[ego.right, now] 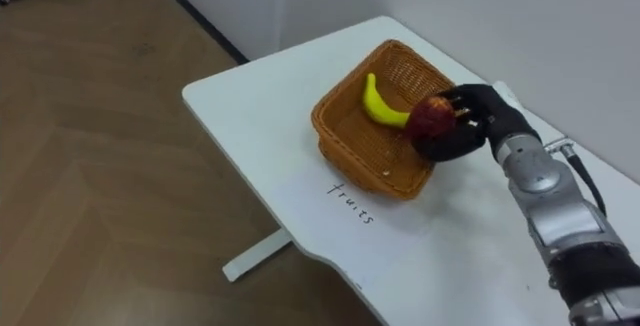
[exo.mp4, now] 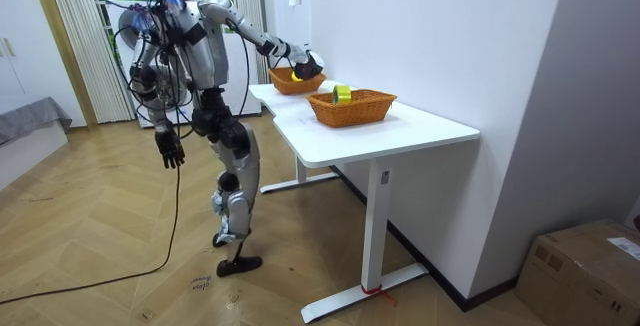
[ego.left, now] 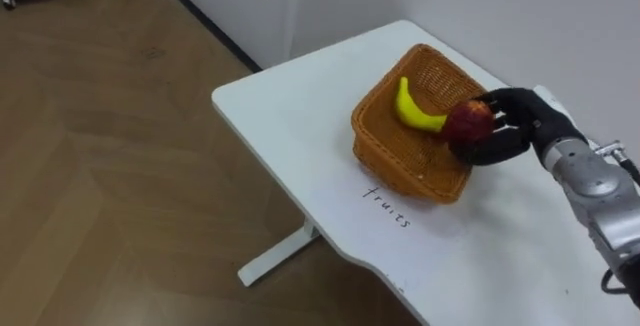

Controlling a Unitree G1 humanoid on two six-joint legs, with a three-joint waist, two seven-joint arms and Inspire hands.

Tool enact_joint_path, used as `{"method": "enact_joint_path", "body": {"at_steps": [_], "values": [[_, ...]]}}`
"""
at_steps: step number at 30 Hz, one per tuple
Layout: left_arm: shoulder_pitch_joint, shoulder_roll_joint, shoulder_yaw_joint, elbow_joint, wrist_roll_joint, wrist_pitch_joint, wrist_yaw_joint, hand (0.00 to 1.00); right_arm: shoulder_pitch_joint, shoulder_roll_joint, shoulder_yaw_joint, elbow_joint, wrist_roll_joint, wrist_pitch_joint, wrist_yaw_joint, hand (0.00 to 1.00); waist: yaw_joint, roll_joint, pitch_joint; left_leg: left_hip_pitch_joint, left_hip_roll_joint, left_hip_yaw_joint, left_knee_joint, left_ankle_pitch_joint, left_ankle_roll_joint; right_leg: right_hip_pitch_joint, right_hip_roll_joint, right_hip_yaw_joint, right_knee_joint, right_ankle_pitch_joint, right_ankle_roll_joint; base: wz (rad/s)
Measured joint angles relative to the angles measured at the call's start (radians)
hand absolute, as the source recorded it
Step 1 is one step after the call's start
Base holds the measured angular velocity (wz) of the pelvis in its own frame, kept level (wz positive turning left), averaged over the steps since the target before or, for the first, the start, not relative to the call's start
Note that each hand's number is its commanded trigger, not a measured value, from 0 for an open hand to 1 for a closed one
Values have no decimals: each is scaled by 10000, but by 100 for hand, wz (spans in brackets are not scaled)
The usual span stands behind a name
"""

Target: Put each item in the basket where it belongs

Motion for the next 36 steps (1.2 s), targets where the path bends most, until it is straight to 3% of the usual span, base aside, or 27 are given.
{"method": "enact_joint_path", "body": {"at_steps": [4, 12, 21, 29, 33, 36], "values": [[-431, 23, -37, 132, 1, -125, 160, 0, -465, -89, 17, 481, 278, -7, -316, 0, 126, -15, 73, -383, 79, 29, 141, 14, -21, -340, 91, 43, -13, 72, -49, -2], [-685, 3, -21, 439, -6, -287, 266, 0, -803, -94, 33, 673, 483, -201, -456, 0, 198, -92, 116, -468, 129, 79, 20, 19, -38, -561, 122, 275, -5, 72, -51, -2], [-665, -5, -16, 353, -9, -420, 78, 0, -898, -148, 34, 595, 526, -220, -241, 0, 295, -97, 115, -390, 191, 324, -42, 18, -35, -583, 151, 799, -30, 75, -55, -7], [-621, 28, -5, 423, -215, -424, 23, 0, -900, -222, 174, -63, 452, -220, -248, 0, 193, -40, 141, -132, 302, 472, -155, 22, -56, -407, 221, 900, -138, 133, -126, -7], [-401, -6, -6, 387, -210, -419, 25, 0, -899, -261, 209, -457, 358, -215, -244, 0, 55, 88, 56, -57, 332, 532, -196, 7, -73, -360, 234, 899, -180, 143, -139, -3], [-294, -6, -5, 387, -205, -410, 26, 0, -892, -261, 223, -535, 319, -212, -256, 0, 55, 153, 62, 123, 334, 567, -304, 9, -71, -228, 206, 881, -185, 147, -142, -4]]}}
